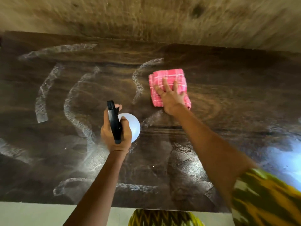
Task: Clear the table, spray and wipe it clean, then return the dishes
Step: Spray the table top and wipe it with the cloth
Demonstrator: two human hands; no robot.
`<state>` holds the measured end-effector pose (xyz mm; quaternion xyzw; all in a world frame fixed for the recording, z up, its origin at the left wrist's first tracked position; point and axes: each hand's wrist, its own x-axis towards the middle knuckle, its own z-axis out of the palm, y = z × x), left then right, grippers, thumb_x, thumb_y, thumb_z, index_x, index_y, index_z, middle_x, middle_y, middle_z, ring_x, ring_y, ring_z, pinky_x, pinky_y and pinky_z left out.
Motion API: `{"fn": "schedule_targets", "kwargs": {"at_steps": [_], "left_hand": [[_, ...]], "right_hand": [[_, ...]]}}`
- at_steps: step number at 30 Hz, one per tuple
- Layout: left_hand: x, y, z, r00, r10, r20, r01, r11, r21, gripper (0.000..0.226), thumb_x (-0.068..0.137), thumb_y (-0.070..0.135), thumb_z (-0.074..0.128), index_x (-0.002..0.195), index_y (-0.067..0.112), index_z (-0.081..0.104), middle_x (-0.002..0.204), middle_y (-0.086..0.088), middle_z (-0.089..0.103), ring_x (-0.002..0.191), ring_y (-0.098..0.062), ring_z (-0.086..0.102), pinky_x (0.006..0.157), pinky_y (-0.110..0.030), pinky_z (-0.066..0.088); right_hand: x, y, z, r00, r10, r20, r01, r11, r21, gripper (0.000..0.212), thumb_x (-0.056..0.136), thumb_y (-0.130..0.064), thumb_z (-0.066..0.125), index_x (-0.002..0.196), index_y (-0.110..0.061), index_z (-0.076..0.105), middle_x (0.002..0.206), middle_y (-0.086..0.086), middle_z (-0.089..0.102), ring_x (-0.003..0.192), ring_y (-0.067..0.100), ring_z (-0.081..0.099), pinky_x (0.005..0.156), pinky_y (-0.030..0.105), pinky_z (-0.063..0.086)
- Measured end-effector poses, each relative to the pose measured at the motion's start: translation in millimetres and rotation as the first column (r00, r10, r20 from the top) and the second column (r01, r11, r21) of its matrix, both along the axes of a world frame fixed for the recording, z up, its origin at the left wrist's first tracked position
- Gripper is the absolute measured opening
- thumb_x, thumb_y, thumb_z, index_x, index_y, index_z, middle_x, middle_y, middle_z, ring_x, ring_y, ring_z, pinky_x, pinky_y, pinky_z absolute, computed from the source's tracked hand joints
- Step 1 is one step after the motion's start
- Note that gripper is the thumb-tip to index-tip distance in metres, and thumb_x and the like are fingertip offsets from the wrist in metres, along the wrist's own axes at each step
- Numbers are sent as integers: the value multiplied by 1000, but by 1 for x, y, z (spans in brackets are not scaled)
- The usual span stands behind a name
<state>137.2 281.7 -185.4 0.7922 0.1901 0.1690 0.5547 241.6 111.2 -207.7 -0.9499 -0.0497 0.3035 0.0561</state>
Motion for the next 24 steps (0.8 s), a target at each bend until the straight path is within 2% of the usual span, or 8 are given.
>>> {"fn": "schedule_targets", "kwargs": {"at_steps": [4, 7, 9, 13, 16, 19, 22, 24], "left_hand": [[-1, -2, 2, 1000, 8, 17, -8, 1000, -20, 32, 76, 27, 42, 106, 23, 53, 99, 3, 67, 97, -28, 65, 90, -38, 49], [1, 2, -7, 999, -25, -48, 24, 999, -39, 37, 78, 29, 42, 109, 14, 54, 95, -12, 68, 93, -25, 64, 91, -32, 47], [2, 3, -8, 994, -16, -104, 11, 999, -46, 44, 78, 35, 42, 111, 10, 57, 96, 4, 67, 92, -11, 61, 93, -29, 48], [-1, -3, 1, 1000, 11, -15, -11, 1000, -12, 48, 75, 27, 39, 109, 0, 60, 103, 20, 58, 80, 15, 57, 82, -9, 43], [-1, -4, 4, 1000, 4, -9, -4, 1000, -10, 48, 75, 28, 39, 107, 1, 62, 102, 18, 60, 81, 14, 57, 83, -13, 46], [-2, -5, 7, 1000, 29, -9, -29, 1000, 11, 47, 75, 29, 41, 106, 0, 62, 87, 8, 69, 80, 1, 62, 82, -15, 47], [-4, -5, 11, 1000, -7, -15, 8, 998, 67, 47, 74, 28, 41, 103, 2, 66, 87, 38, 60, 84, 20, 54, 78, 0, 39], [-5, -3, 12, 1000, -15, -20, 16, 996, 85, 49, 73, 31, 41, 104, 2, 66, 88, 48, 55, 84, 19, 55, 77, 0, 39]], "right_hand": [[-73, -10, -13, 987, 155, 44, -154, 988, -28, 90, 89, -8, 54, 145, -42, -8, 155, -5, -21, 140, 39, -19, 107, 68, 13], [-104, -60, -11, 995, 90, 31, -87, 991, -104, 89, 89, -3, 49, 144, -46, -7, 156, -8, -17, 141, 38, -14, 106, 68, 18], [-86, -73, -8, 1000, 0, 17, 2, 992, -129, 92, 87, -1, 50, 144, -44, -7, 156, -7, -18, 141, 39, -15, 105, 68, 20], [-36, -38, 0, 985, -167, -39, 165, 984, -64, 91, 87, 4, 48, 147, -39, -5, 155, -1, -23, 137, 44, -21, 104, 71, 14], [-61, -4, -1, 1000, 16, 10, -16, 999, -31, 90, 87, -3, 52, 147, -37, -5, 155, 0, -23, 137, 45, -20, 105, 71, 11], [-137, -7, -9, 969, 246, 22, -245, 969, -37, 96, 82, -21, 67, 147, -39, 0, 157, 2, -14, 139, 45, -12, 103, 71, 15], [-189, -45, -7, 969, 243, -44, -247, 962, -119, 107, 48, -16, 89, 139, -40, 37, 151, 3, 32, 133, 47, 30, 84, 72, 38], [-188, -71, -4, 985, 172, -21, -173, 977, -127, 106, 62, -8, 80, 143, -42, 22, 155, 2, 21, 137, 46, 21, 90, 70, 37]]}}
